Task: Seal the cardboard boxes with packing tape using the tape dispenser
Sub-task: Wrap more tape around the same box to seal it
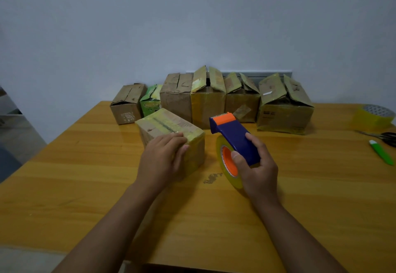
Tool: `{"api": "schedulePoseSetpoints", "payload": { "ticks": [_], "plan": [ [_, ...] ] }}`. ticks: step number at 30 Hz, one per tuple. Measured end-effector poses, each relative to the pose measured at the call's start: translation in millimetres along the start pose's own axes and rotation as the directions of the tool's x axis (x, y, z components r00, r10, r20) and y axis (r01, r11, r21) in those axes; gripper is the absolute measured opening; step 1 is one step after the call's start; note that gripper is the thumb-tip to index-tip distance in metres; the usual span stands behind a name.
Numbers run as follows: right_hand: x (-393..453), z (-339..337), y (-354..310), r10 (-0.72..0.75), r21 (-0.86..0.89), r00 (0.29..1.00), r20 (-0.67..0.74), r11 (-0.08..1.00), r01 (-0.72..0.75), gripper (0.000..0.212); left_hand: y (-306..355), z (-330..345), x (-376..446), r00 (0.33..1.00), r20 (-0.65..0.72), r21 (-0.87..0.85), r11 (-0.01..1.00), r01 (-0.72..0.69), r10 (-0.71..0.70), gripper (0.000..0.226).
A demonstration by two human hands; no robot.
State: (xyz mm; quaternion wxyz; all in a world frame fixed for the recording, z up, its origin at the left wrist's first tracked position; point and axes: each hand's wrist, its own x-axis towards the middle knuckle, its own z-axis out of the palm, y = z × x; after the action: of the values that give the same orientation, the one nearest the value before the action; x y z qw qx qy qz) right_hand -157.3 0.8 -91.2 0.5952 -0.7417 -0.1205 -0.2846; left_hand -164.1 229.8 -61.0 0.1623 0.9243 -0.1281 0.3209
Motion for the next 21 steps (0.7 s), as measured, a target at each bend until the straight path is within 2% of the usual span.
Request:
{"api": "schedulePoseSetpoints", "payload": {
  "ticks": [7, 11, 15, 19, 21],
  "plan": [
    [-0.3, 0.0, -1.0, -0.001, 0.001, 1.0, -0.005, 1.0, 0.001, 0.055, -7.6, -6.6, 2.6, 0.993, 0.119, 0.01, 1.0, -0.008, 0.007, 0.048],
    [-0.7, -0.1, 0.1, 0.005, -0.009, 1.0, -0.002, 1.0, -0.005, 0.055, -13.8, -16.5, 6.1, 0.971, 0.238, -0.03, 1.0, 0.003, 0.004, 0.059],
    [-0.2, 0.2, -0.3, 0.005, -0.009, 1.0, -0.01, 1.0, -0.005, 0.055, -18.5, -21.1, 8.1, 0.96, 0.275, -0.011, 0.998, -0.054, 0.055, 0.054],
    [-0.4, -0.7, -1.2, 0.007, -0.006, 1.0, -0.004, 1.0, -0.007, 0.057, -26.4, -27.7, 11.8, 0.906, 0.414, -0.035, 0.996, -0.081, 0.089, 0.058],
    [-1.0, -0.8, -1.9, 0.006, -0.002, 1.0, -0.001, 1.0, -0.006, 0.057, -30.2, -31.1, 12.6, 0.893, 0.442, -0.028, 0.996, -0.086, 0.089, 0.058]
  ]
}}
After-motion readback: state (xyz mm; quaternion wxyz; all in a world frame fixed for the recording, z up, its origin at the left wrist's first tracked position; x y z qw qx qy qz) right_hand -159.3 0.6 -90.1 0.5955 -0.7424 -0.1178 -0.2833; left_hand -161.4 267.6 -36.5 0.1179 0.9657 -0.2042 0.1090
